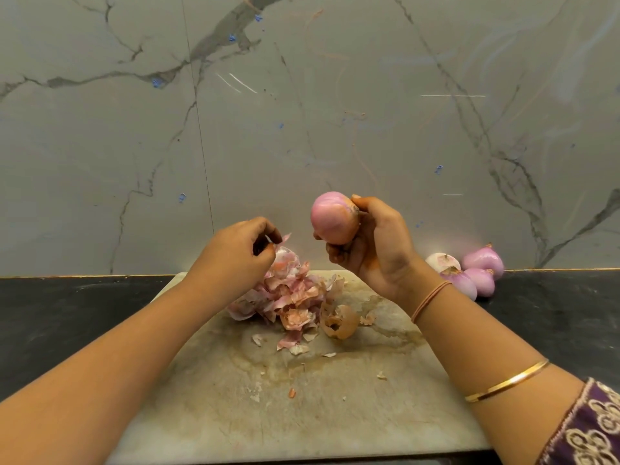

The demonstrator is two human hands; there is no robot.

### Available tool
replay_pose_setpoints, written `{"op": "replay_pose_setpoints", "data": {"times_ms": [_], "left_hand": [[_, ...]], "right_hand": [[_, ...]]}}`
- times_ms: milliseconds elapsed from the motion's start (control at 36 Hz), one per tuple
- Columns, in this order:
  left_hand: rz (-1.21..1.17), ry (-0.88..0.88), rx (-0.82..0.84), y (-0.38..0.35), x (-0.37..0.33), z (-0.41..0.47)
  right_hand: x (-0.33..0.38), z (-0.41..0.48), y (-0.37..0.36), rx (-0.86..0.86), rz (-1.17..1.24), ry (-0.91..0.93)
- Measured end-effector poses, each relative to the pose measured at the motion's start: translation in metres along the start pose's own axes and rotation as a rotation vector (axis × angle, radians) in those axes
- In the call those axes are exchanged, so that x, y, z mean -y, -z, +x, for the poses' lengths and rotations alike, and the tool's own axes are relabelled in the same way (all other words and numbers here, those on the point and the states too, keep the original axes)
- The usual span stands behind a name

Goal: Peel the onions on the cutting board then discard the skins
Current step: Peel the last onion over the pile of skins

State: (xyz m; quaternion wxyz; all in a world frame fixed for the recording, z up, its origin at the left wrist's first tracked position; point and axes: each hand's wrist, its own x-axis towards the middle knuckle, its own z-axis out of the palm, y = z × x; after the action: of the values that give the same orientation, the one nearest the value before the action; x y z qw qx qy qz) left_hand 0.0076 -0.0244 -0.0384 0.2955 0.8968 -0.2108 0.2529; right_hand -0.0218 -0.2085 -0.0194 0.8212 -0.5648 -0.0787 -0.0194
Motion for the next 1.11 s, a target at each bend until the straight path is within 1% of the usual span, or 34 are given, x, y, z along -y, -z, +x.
{"op": "replay_pose_setpoints", "data": {"times_ms": [111,222,306,389,472,722,861,1000,1056,1111], "left_hand": [[0.050,-0.067,-0.047,-0.001,0.005,0.003],[-0.082,-0.253,-0.125,0.003,-0.003,0.001],[-0.165,-0.415,-0.110,0.005,-0.008,-0.001],[-0.122,-0.506,-0.077,0.004,-0.008,-0.001],[-0.083,-0.518,-0.060,0.002,-0.006,-0.001],[-0.099,-0.483,-0.001,0.002,-0.004,-0.001],[-0.089,-0.475,0.000,0.004,-0.006,-0.002],[-0.028,-0.505,-0.059,0.003,-0.009,-0.004],[-0.066,-0.492,-0.070,0.002,-0.009,-0.003],[-0.153,-0.457,-0.075,0.002,-0.009,-0.003]], "right_hand": [[-0.001,0.000,0.000,-0.007,-0.043,0.001],[-0.003,0.001,0.000,-0.017,-0.108,0.019],[-0.005,0.001,-0.001,-0.004,-0.157,0.016],[-0.006,0.001,-0.002,0.027,-0.186,0.013],[-0.008,0.001,-0.002,0.046,-0.218,0.010],[-0.011,0.002,-0.001,0.023,-0.303,-0.013],[-0.010,0.002,-0.001,0.034,-0.285,-0.026],[-0.007,0.001,-0.001,0.042,-0.201,-0.062],[-0.007,0.002,-0.001,0.045,-0.197,-0.058],[-0.008,0.002,-0.001,0.046,-0.199,-0.052]]}}
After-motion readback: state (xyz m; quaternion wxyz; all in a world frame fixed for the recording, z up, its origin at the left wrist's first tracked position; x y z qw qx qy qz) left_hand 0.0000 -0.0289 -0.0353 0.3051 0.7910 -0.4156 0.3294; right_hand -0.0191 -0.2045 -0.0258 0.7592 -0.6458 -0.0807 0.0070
